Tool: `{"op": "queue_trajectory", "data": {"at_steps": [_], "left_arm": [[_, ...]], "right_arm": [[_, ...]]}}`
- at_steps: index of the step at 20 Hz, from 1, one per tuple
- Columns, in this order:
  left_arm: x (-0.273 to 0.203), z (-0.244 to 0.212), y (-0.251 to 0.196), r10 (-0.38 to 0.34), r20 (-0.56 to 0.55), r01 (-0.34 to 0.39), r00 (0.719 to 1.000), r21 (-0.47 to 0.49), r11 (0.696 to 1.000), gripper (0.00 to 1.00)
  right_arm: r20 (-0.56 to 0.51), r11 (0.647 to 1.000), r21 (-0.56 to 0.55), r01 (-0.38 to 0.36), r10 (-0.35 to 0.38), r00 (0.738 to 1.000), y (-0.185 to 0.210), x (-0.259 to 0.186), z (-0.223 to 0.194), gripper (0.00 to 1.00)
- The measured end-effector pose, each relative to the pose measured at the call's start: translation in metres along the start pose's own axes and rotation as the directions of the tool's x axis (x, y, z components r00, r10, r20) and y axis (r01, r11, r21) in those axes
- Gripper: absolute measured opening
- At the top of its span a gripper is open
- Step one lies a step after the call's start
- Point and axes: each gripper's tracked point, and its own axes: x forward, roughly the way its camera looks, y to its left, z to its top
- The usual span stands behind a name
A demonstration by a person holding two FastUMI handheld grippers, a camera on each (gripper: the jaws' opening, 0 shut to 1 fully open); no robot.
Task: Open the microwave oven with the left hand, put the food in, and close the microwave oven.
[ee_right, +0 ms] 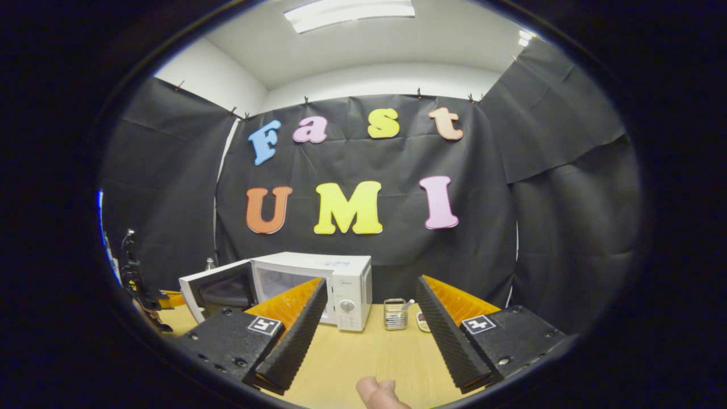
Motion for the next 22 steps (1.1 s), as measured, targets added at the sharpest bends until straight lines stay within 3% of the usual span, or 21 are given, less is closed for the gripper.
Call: {"op": "queue_trajectory", "data": {"at_steps": [2, 3, 5, 6, 8, 9, 10, 16, 17, 18, 22], "left_arm": [[0.011, 0.001, -0.022, -0.046, 0.004, 0.046, 0.999, 0.028, 0.999, 0.0], [0.019, 0.002, -0.034, -0.077, 0.004, 0.077, 0.997, 0.032, 0.996, 0.0], [0.037, -0.008, -0.06, -0.154, -0.031, 0.156, 0.988, 0.046, 0.987, 0.0], [0.046, -0.007, -0.067, -0.179, -0.037, 0.181, 0.983, 0.055, 0.982, 0.0], [0.061, -0.005, -0.088, -0.239, -0.035, 0.241, 0.97, 0.057, 0.969, 0.0], [0.07, -0.003, -0.097, -0.261, -0.033, 0.263, 0.965, 0.057, 0.963, 0.0], [0.08, -0.002, -0.106, -0.279, -0.035, 0.281, 0.96, 0.054, 0.958, 0.0], [0.129, 0.001, -0.154, -0.323, -0.039, 0.325, 0.945, 0.046, 0.945, 0.0], [0.134, 0.001, -0.162, -0.323, -0.041, 0.325, 0.945, 0.047, 0.944, 0.0], [0.141, 0.0, -0.169, -0.32, -0.046, 0.322, 0.946, 0.049, 0.945, 0.0], [0.172, 0.004, -0.191, -0.333, -0.035, 0.334, 0.942, 0.049, 0.941, 0.0]], "right_arm": [[-0.005, 1.0, 0.008, 0.0, 0.0, 1.0, -0.008, -0.002, -0.004, 0.91], [0.003, 1.0, 0.018, 0.01, -0.01, 1.0, -0.014, -0.003, -0.002, 1.0], [0.015, 0.999, 0.04, 0.027, -0.027, 1.0, -0.024, -0.005, -0.003, 1.0], [0.02, 0.998, 0.054, 0.029, -0.03, 0.999, -0.027, -0.006, -0.003, 0.91], [0.02, 0.997, 0.066, 0.035, -0.037, 0.999, -0.034, -0.008, -0.005, 0.91], [0.018, 0.997, 0.066, 0.042, -0.044, 0.999, -0.038, -0.009, -0.007, 1.0], [0.014, 0.997, 0.064, 0.051, -0.052, 0.999, -0.041, -0.009, -0.009, 0.9], [-0.008, 0.995, 0.06, 0.077, -0.077, 0.997, -0.053, -0.017, -0.014, 0.91], [-0.011, 0.995, 0.06, 0.081, -0.08, 0.997, -0.056, -0.02, -0.013, 1.0], [-0.015, 0.995, 0.059, 0.081, -0.08, 0.997, -0.057, -0.021, -0.013, 0.91], [-0.039, 0.993, 0.046, 0.108, -0.106, 0.994, -0.069, -0.029, -0.013, 0.91]]}}
